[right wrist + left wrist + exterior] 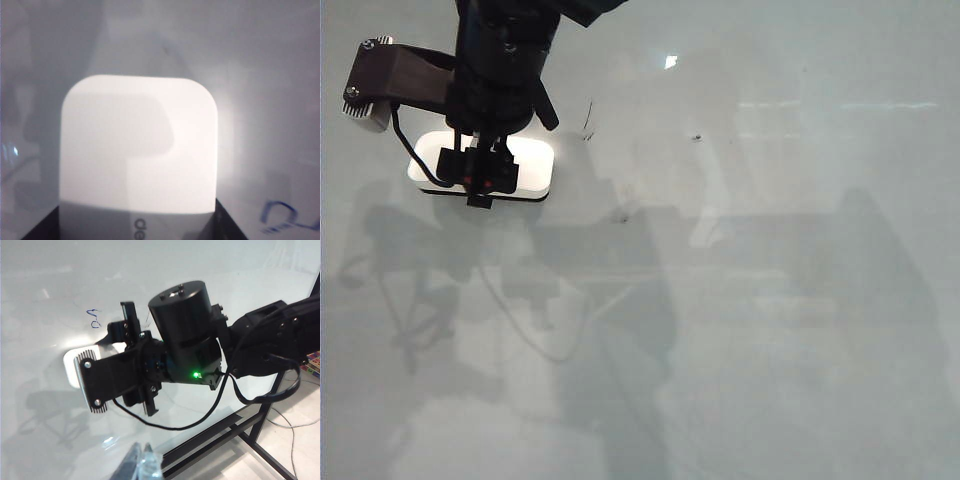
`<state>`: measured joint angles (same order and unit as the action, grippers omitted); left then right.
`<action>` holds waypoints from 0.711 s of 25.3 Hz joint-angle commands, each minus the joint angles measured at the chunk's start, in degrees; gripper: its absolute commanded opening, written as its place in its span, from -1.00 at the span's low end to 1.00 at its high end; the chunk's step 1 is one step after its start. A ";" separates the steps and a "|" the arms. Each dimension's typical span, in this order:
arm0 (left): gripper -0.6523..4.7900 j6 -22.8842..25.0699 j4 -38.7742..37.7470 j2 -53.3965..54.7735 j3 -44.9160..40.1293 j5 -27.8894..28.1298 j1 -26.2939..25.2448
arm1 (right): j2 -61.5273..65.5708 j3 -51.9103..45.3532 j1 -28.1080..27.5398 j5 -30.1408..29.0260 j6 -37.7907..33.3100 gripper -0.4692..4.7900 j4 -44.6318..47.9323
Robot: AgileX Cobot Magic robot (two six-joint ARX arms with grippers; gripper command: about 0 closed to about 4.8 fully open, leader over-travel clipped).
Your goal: Grab the whiteboard eraser that is attached to the surface of the whiteboard and use it to clean the writing on the whiteboard.
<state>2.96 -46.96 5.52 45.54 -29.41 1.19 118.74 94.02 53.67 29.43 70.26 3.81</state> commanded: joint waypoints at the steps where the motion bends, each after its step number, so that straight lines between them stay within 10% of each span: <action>1: -0.77 0.00 0.70 0.09 0.07 -0.15 0.02 | -1.11 2.80 -0.39 7.10 4.00 -0.14 2.40; 13: -0.77 0.00 0.70 0.09 0.07 -0.20 0.02 | -4.48 18.34 0.79 18.62 5.99 -0.14 -2.71; 18: -0.77 0.00 0.70 0.09 0.07 -0.22 0.02 | -15.54 18.25 2.16 21.07 -4.98 -0.13 -7.93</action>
<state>2.96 -46.96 5.52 45.54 -29.41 1.19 105.23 111.85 55.64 50.02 70.00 -2.48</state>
